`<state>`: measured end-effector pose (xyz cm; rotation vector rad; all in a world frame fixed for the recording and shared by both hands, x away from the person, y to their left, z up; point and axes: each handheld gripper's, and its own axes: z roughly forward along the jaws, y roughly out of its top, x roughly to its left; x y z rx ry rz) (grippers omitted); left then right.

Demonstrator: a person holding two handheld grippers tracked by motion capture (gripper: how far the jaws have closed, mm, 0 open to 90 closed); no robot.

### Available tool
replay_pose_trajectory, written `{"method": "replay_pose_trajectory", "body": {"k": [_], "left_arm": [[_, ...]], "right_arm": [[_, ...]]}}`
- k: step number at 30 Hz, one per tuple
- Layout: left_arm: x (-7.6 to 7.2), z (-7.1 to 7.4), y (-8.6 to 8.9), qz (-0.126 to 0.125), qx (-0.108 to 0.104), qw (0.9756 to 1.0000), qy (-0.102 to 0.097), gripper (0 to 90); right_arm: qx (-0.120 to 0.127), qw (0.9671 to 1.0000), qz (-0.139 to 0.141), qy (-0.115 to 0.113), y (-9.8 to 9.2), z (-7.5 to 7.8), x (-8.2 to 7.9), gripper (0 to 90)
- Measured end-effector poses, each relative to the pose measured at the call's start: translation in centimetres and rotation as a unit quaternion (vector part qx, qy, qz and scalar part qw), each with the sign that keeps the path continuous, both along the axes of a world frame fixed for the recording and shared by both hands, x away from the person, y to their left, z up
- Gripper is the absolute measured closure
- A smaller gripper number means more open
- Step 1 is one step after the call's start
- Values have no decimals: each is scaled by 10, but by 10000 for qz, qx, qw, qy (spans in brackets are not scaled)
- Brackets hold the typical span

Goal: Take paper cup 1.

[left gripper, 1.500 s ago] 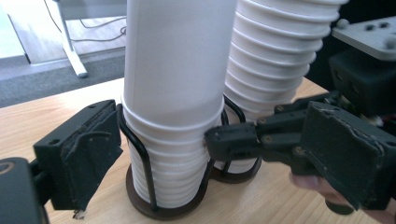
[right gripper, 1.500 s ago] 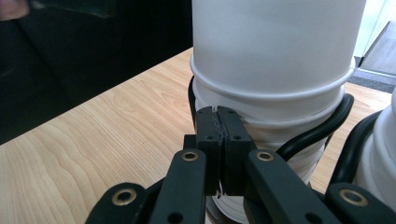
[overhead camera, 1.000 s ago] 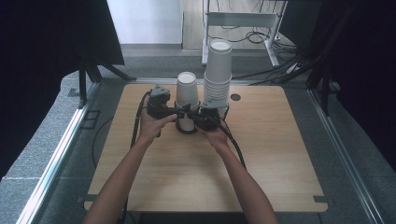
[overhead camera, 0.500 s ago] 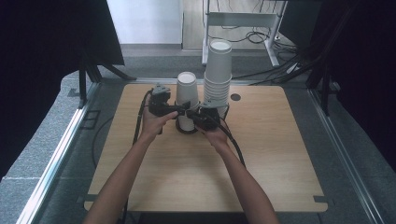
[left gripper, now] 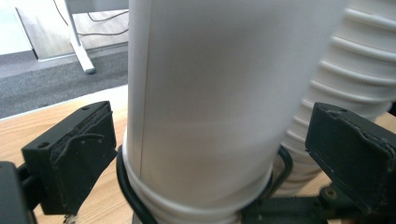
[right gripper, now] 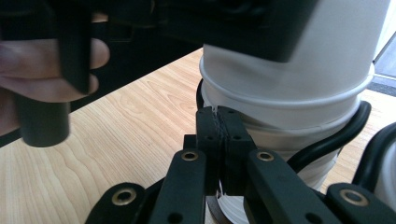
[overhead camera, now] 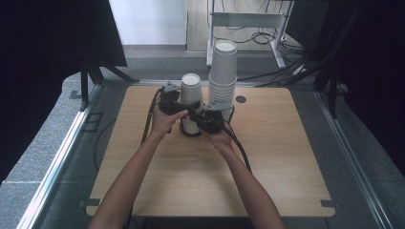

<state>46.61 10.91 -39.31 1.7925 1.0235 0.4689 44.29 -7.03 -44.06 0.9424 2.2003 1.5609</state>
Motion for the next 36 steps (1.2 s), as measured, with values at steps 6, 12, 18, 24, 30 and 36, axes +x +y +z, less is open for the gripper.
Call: {"method": "replay_pose_trajectory", "body": {"k": [6, 12, 18, 24, 30, 36], "left_arm": [[10, -1, -8, 53, 39, 10000, -64, 22], [15, -7, -12, 206, 18, 9998, -68, 75], [13, -5, -14, 188, 145, 9995, -223, 116], [12, 1, -16, 219, 211, 9991, -286, 133], [13, 5, -16, 197, 183, 9987, -437, 142], [10, 27, -12, 252, -233, 9979, -546, 147]], "right_arm": [[-27, 10000, 20, 8, 2, -1, 0, 877], [-64, 10000, 40, -23, 1, 0, 0, 876], [-66, 9999, 44, -64, 1, 0, 1, 872], [-74, 10000, 46, 6, 1, 1, 0, 871], [-174, 9998, 67, -14, 4, -1, 0, 867], [-208, 9997, 85, -7, 4, 0, 0, 867]]}}
